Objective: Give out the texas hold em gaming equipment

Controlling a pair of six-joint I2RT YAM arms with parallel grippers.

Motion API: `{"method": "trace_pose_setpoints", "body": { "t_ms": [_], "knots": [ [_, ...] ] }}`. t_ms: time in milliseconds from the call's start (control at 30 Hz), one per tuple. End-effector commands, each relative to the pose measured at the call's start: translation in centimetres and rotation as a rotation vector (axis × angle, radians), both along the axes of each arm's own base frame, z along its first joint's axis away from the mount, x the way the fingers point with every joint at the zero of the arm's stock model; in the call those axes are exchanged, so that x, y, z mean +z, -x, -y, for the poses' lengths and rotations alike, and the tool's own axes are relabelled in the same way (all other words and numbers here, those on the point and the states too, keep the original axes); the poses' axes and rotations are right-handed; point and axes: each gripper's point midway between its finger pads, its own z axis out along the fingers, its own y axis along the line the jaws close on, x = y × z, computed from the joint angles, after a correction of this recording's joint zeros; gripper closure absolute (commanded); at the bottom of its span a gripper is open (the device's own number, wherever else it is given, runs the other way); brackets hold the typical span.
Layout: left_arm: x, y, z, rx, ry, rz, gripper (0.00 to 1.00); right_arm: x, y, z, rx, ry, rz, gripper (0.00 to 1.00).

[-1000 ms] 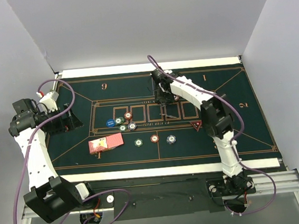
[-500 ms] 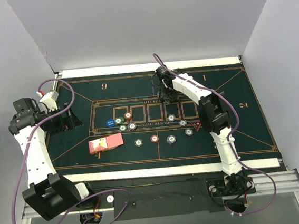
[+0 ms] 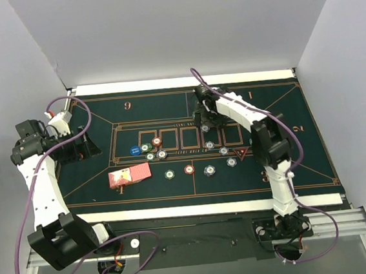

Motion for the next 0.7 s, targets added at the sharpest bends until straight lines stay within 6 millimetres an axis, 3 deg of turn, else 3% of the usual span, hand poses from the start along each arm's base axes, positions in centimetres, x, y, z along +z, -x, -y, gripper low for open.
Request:
{"method": "trace_pose_setpoints", "body": {
  "t_ms": [0,133,233,367,533,667],
  "knots": [
    [1.3,-0.1,-0.2,-0.006,-0.03,0.062,0.03,6.5,3.3,2.1,-0.029,-0.008,0.116,0.27],
    [1.5,0.1,0.0,-0.011,-0.032,0.07,0.03,5.5,8.0,4.2,-0.039,0.0,0.098,0.29],
    [1.6,0.1,0.0,-0.012,-0.028,0.07,0.03,3.3,12.2,6.0,-0.04,0.035,0.05,0.31],
    [1.9,0.2,0.1,-0.013,-0.026,0.075,0.03,1.0,15.4,7.3,-0.054,0.045,0.022,0.36],
    [2.2,0.2,0.3,-0.013,-0.02,0.079,0.03,-0.9,17.0,7.8,-0.059,0.055,-0.01,0.49],
    [2.4,0.2,0.1,-0.011,-0.029,0.083,0.03,-1.9,17.6,7.8,-0.054,0.07,-0.033,0.5]
  ]
}}
